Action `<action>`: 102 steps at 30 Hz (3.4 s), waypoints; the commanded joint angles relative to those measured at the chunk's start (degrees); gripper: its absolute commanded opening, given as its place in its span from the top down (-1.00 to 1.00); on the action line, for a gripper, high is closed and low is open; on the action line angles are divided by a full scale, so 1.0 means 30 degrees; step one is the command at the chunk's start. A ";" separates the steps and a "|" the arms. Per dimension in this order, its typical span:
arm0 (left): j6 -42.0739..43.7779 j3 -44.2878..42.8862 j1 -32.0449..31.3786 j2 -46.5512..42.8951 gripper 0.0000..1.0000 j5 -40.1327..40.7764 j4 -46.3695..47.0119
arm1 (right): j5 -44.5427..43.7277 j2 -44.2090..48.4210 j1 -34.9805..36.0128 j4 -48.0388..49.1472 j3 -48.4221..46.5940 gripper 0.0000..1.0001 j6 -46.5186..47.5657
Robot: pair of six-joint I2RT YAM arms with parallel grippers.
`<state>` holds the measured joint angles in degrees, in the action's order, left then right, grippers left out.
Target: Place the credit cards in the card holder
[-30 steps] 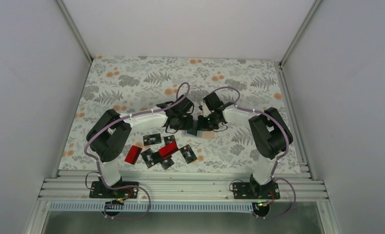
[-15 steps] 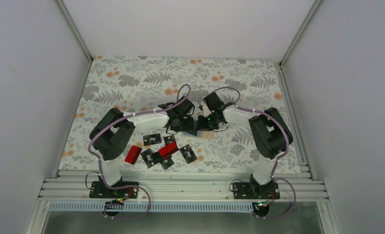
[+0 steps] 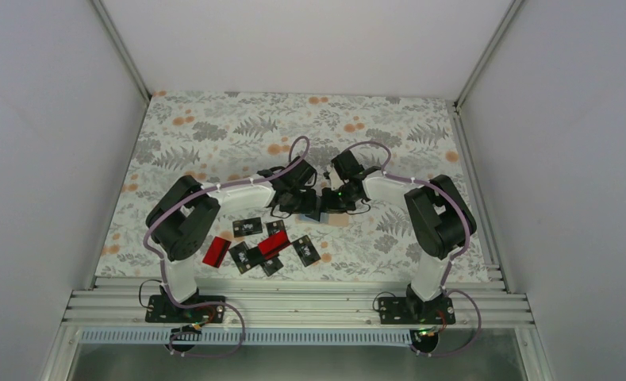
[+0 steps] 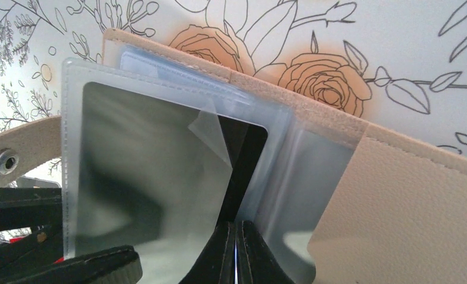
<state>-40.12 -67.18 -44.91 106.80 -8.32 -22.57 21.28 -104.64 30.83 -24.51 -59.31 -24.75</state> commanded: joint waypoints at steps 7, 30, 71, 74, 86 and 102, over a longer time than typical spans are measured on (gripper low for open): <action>-0.0413 -0.0240 -0.0193 0.0087 0.75 -0.0282 0.0436 | -0.0107 -0.0633 0.0037 -0.0032 0.0291 0.91 0.0312; -0.0501 -0.5671 -0.1853 0.2660 0.95 0.4943 -0.6892 | -0.3284 0.6251 -0.1113 -0.2053 0.1328 0.48 -0.0387; -0.3163 0.3390 -0.4412 -0.6530 -0.10 0.4137 -0.2646 | 0.5453 1.4519 -0.1812 -0.0113 0.7523 -0.62 -0.0716; -0.2859 0.5034 -0.4399 -0.7325 -0.09 0.4240 -0.1736 | 0.5801 1.3800 -0.1331 0.0464 0.8211 -0.63 -0.0796; 0.0851 0.4171 -0.3583 -0.4132 -0.08 0.3200 0.1565 | 0.5108 1.3464 -0.0554 -0.1417 1.0479 -0.62 -0.2046; -0.0037 0.6442 -0.3804 -0.3166 -0.01 0.1369 0.3215 | 0.5869 1.4929 -0.0181 -0.3241 1.0621 -0.64 -0.2566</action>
<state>-38.39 -51.16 -54.98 98.26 -1.58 -13.39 37.26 -60.80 29.30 -31.94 -27.55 -31.94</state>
